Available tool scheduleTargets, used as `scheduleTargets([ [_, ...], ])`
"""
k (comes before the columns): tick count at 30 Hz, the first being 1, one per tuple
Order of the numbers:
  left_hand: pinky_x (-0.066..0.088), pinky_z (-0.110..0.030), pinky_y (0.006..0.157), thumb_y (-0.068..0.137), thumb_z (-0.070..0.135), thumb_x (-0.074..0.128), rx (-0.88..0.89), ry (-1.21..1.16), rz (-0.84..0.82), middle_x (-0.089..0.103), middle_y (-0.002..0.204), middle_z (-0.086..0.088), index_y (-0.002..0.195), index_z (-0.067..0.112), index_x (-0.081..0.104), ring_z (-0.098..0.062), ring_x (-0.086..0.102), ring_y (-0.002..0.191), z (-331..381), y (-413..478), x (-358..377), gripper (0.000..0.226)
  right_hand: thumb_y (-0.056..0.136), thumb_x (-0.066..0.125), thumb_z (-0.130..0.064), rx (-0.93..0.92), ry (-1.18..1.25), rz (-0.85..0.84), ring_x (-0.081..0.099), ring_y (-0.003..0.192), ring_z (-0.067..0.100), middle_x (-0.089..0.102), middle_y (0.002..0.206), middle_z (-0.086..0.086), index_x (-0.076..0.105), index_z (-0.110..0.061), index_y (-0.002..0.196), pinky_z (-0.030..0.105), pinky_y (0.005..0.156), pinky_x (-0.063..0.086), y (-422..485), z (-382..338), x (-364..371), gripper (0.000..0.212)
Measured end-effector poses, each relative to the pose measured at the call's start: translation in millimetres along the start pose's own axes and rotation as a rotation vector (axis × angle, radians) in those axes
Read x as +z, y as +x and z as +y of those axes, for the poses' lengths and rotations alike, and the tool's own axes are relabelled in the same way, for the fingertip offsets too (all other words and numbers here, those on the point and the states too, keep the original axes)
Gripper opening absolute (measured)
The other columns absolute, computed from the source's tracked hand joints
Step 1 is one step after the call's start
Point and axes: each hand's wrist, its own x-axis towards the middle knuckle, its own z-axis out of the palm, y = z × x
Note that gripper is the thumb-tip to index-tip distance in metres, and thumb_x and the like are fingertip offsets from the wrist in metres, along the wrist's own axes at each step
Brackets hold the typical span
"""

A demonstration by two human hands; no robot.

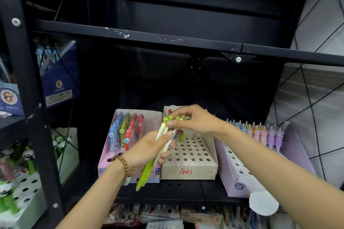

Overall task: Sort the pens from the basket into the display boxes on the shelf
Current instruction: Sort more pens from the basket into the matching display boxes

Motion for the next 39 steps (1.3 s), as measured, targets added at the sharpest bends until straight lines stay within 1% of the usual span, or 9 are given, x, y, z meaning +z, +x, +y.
scheduleTargets([
  [4,0.038,-0.015,0.042,0.095,0.035,0.046,-0.023,0.029,-0.102,0.053,0.069,0.008,0.118,0.015,0.061,-0.003,0.041,0.049,1.8,-2.5,-6.6,0.034,0.086,0.067,-0.027,0.038,0.106,-0.017,0.062,0.088,0.003,0.069,0.091,-0.004,0.072,-0.014,0.096,0.015,0.086,0.047,1.1,2.4,-9.9,0.016],
  [7,0.034,-0.013,0.038,0.096,0.033,0.045,-0.059,0.098,-0.035,0.052,0.066,0.009,0.115,0.017,0.062,-0.003,0.038,0.045,-1.0,-3.2,-13.7,0.030,0.095,0.054,-0.016,0.036,0.599,0.255,0.066,0.095,0.013,0.070,0.100,0.003,0.063,-0.012,0.097,0.024,0.089,0.051,7.3,7.0,-22.5,0.011],
  [10,0.029,-0.013,0.036,0.099,0.028,0.041,-0.106,0.139,0.151,0.051,0.065,0.006,0.106,0.017,0.062,-0.003,0.033,0.042,-10.9,-4.0,-20.1,0.024,0.098,0.048,-0.011,-0.010,0.925,0.668,0.068,0.089,0.019,0.069,0.094,0.006,0.056,-0.014,0.091,0.026,0.074,0.057,10.3,16.5,-44.4,0.010],
  [12,0.027,-0.013,0.035,0.100,0.025,0.040,-0.096,0.076,0.239,0.050,0.064,0.004,0.103,0.016,0.060,-0.003,0.032,0.040,-16.8,-3.8,-21.8,0.022,0.097,0.051,-0.013,-0.004,0.791,0.810,0.070,0.081,0.017,0.069,0.089,0.007,0.055,-0.016,0.090,0.021,0.063,0.057,12.2,28.6,-51.8,0.008],
  [15,0.027,-0.014,0.035,0.100,0.026,0.040,-0.065,0.018,0.334,0.049,0.063,0.005,0.104,0.010,0.056,-0.003,0.031,0.039,-20.9,-0.6,-22.1,0.023,0.096,0.052,-0.007,0.057,0.550,0.773,0.067,0.073,0.017,0.066,0.087,0.011,0.055,-0.014,0.090,0.019,0.059,0.056,16.4,53.1,-38.6,0.009],
  [26,0.029,-0.014,0.035,0.099,0.028,0.042,-0.009,-0.066,0.422,0.050,0.059,0.009,0.115,0.010,0.057,-0.002,0.032,0.040,-23.7,6.2,-18.3,0.028,0.094,0.055,-0.012,0.019,0.259,0.631,0.067,0.081,0.021,0.065,0.087,0.013,0.057,-0.010,0.099,0.021,0.066,0.058,31.2,75.5,-11.1,0.005],
  [31,0.030,-0.014,0.036,0.099,0.028,0.041,0.002,-0.027,0.425,0.048,0.067,0.004,0.114,0.014,0.058,-0.003,0.032,0.042,-22.9,8.0,-16.1,0.027,0.088,0.064,-0.006,0.050,0.087,0.530,0.067,0.085,0.023,0.066,0.089,0.008,0.055,-0.013,0.109,0.038,0.081,0.058,38.3,72.0,-3.6,0.024],
  [35,0.029,-0.014,0.036,0.099,0.028,0.041,0.016,-0.050,0.440,0.049,0.068,0.003,0.112,0.014,0.057,-0.003,0.032,0.041,-22.3,7.4,-16.3,0.025,0.083,0.070,-0.012,0.047,0.016,0.615,0.068,0.082,0.024,0.069,0.089,0.008,0.057,-0.014,0.106,0.042,0.083,0.055,36.8,72.0,1.6,0.027],
  [39,0.029,-0.014,0.036,0.099,0.027,0.041,0.016,-0.064,0.441,0.049,0.068,0.003,0.116,0.012,0.055,-0.003,0.032,0.040,-22.6,7.2,-17.7,0.027,0.081,0.073,-0.014,0.027,0.078,0.735,0.068,0.076,0.019,0.066,0.081,-0.001,0.054,-0.026,0.094,0.035,0.075,0.056,28.8,74.8,9.0,0.026],
])
